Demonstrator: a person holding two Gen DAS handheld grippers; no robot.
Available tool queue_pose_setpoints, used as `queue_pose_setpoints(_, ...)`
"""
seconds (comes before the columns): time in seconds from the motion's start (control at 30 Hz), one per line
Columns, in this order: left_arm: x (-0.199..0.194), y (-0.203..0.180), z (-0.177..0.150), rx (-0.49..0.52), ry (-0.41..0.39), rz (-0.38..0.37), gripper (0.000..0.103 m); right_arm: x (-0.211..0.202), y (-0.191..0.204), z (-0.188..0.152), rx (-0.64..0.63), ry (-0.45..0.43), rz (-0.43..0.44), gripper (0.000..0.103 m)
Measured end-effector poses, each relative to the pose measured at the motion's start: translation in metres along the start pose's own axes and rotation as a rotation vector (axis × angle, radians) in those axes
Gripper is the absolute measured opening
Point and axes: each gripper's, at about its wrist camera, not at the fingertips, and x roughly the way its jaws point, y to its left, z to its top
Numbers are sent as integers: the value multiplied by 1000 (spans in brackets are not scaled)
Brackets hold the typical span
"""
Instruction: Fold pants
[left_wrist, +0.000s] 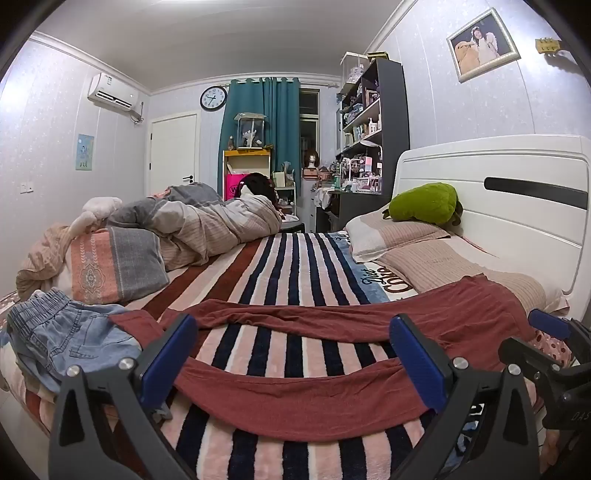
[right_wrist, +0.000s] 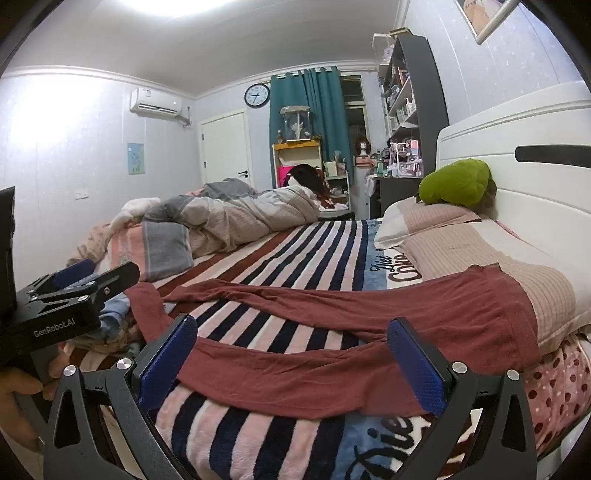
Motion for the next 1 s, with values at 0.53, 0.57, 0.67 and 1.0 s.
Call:
queue_pose_setpoints(0.53,11,8,-2,-9,12,18,102,1,-1,6,35,10,53,103)
queue_pose_setpoints(0.57,12,9,-2,-10,16,17,102,0,-2,7,32,11,55,103)
queue_pose_setpoints(0.67,14,10,-2,-9,19,19,102,0,-2,6,43,11,56,103)
queue_pose_setpoints(1.0,16,17,-3,-21,20,8,102,1,-8,11,50,22,82,103)
